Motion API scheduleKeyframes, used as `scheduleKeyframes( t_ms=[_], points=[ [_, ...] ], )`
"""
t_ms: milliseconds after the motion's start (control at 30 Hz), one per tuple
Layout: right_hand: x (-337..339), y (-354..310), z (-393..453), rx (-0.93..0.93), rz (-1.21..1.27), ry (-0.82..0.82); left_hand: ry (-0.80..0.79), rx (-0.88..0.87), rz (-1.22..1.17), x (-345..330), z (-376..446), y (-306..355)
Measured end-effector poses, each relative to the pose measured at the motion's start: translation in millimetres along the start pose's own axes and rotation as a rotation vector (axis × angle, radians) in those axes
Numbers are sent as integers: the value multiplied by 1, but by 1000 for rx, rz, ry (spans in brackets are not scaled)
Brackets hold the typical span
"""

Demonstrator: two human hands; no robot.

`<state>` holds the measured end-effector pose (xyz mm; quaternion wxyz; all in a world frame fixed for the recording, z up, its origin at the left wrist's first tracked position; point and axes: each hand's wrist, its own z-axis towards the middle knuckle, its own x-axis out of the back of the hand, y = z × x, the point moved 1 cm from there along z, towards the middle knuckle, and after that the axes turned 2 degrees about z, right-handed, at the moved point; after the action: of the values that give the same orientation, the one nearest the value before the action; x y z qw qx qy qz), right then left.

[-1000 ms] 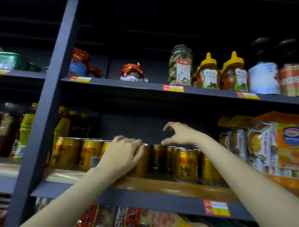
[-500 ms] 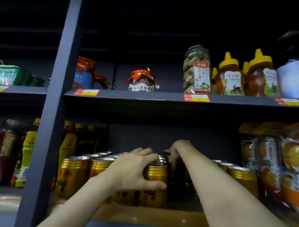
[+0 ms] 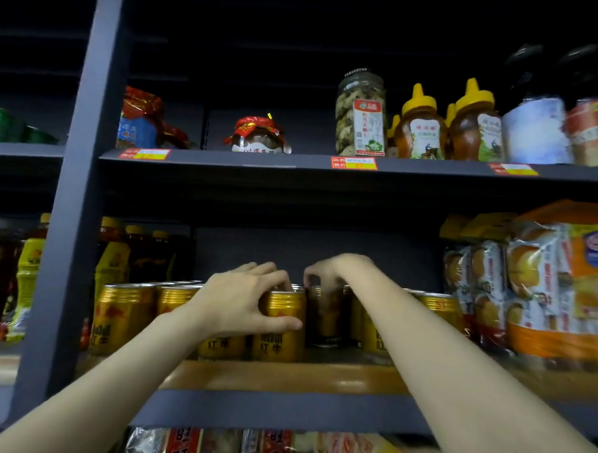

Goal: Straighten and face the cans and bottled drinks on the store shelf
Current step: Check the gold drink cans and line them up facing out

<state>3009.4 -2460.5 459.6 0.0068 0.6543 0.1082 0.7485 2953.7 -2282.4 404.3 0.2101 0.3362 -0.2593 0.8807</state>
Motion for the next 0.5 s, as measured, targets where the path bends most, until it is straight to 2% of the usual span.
scheduleKeyframes(
  t_ms=[233,333,400,433,500],
  points=[
    [2,7,-75,220,140,215,-56,49,-61,5,-2,4],
    [7,12,-116,259,213,398,-119,94,-123,11,-3,9],
    [5,15,-143,260,304,552,-123,113,-65,12,-6,16],
    [0,17,-157,266,368,624,-90,117,-22,11,-10,22],
    [-14,22,-179,272,526,745,143,94,-96,9,-23,41]
  ],
)
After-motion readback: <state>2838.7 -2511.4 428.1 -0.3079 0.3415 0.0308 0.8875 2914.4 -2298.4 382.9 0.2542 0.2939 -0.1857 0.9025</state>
